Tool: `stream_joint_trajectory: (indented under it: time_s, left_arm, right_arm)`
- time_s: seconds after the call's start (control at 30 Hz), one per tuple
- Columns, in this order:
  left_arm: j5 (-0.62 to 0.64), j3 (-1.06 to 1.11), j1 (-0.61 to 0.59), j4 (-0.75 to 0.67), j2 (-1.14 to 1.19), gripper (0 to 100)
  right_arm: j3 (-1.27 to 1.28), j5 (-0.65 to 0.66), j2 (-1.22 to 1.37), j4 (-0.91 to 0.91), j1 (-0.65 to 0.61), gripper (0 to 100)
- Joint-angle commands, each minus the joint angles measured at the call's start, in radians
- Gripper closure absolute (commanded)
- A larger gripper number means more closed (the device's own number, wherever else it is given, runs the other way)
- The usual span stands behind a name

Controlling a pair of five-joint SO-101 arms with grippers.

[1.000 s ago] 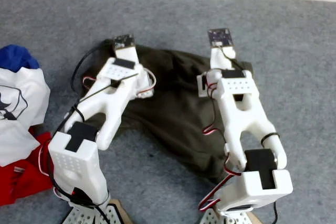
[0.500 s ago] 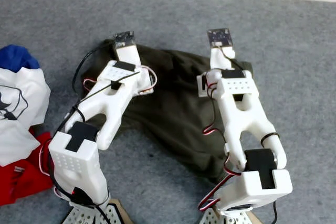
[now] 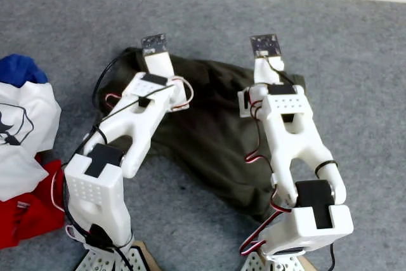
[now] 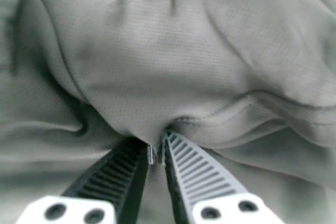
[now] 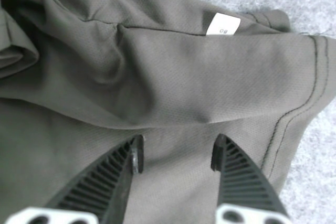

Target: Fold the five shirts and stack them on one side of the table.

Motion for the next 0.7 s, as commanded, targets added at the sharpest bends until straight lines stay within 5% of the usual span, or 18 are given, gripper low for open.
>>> stream_joint_trajectory:
  time_s: [0.0, 0.67]
  left_arm:
    - [-0.006, -0.084, 0.036, 0.094, -0.047, 99]
    - [-0.012, -0.108, -0.005, 0.342, -0.308, 98]
  right_arm:
    - [-0.002, 0.011, -0.005, -0.013, 0.01, 78.3]
    - [0.008, 0.011, -0.004, -0.013, 0.01, 78.3]
